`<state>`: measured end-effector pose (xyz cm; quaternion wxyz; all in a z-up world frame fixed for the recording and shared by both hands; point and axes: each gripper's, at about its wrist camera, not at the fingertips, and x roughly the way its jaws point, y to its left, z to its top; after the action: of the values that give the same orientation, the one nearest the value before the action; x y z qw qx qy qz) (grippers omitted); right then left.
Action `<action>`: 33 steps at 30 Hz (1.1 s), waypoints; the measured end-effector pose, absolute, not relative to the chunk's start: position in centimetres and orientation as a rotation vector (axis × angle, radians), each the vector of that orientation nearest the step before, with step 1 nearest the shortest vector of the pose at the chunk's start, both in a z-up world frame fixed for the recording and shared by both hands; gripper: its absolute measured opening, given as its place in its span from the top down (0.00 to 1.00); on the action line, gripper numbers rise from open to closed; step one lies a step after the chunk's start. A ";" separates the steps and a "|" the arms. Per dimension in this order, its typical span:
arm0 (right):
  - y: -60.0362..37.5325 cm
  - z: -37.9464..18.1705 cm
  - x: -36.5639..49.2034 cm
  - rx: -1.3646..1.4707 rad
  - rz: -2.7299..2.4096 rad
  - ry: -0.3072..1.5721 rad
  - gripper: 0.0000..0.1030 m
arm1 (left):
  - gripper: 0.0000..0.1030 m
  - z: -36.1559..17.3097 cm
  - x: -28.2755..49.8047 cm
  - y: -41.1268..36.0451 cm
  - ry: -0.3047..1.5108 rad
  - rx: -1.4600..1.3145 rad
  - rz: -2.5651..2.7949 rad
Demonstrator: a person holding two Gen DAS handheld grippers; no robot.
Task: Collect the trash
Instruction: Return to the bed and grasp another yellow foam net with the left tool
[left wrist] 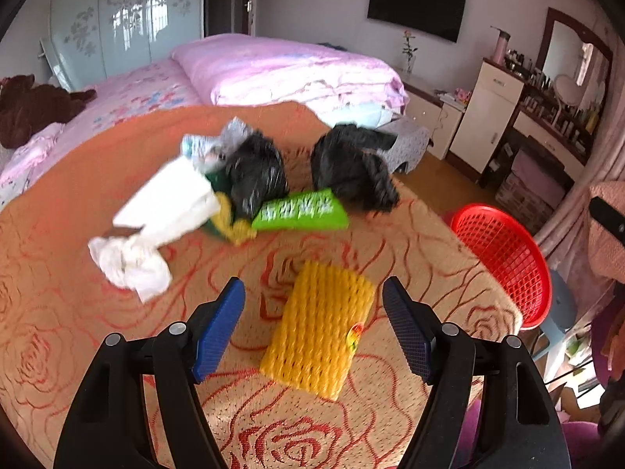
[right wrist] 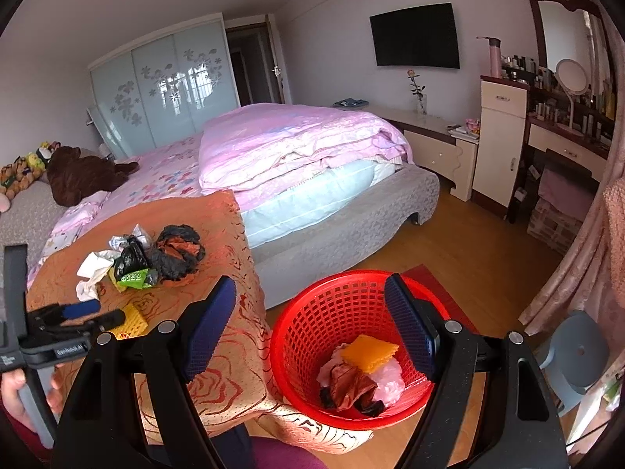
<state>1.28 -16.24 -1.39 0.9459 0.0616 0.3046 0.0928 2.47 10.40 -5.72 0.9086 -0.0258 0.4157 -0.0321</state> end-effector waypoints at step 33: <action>-8.1 -2.3 5.5 0.089 0.345 0.687 0.26 | 0.90 -3.2 0.2 13.0 0.748 -0.096 0.035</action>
<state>5.48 -8.10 -2.33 0.9260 0.0434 0.3351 0.1684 0.20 13.01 -3.19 0.9296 -0.0467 0.3653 0.0169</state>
